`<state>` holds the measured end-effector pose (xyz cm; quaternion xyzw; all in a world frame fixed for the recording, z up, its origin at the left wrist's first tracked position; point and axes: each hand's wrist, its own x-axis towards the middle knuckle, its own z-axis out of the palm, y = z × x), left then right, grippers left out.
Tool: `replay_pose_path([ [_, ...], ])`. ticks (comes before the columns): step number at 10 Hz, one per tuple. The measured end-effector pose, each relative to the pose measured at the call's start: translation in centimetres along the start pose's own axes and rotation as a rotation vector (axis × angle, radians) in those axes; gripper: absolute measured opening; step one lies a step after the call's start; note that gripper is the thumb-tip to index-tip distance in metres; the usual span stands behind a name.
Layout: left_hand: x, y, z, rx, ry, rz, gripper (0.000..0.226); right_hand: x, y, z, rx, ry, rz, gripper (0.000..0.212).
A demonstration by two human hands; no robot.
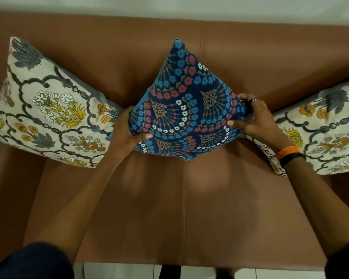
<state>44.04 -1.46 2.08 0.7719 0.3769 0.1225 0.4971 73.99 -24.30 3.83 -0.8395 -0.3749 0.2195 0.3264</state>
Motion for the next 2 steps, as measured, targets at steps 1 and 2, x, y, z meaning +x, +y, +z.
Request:
replay_pose_path([
  [1, -0.4, 0.4, -0.8, 0.1, 0.08, -0.003, 0.122, -1.2, -1.4, -0.3, -0.012, 0.035, -0.03, 0.078],
  [2, -1.1, 2.1, -1.3, 0.171, 0.181, 0.047, 0.118, -2.1, -3.5, -0.4, -0.113, 0.208, -0.073, 0.076],
])
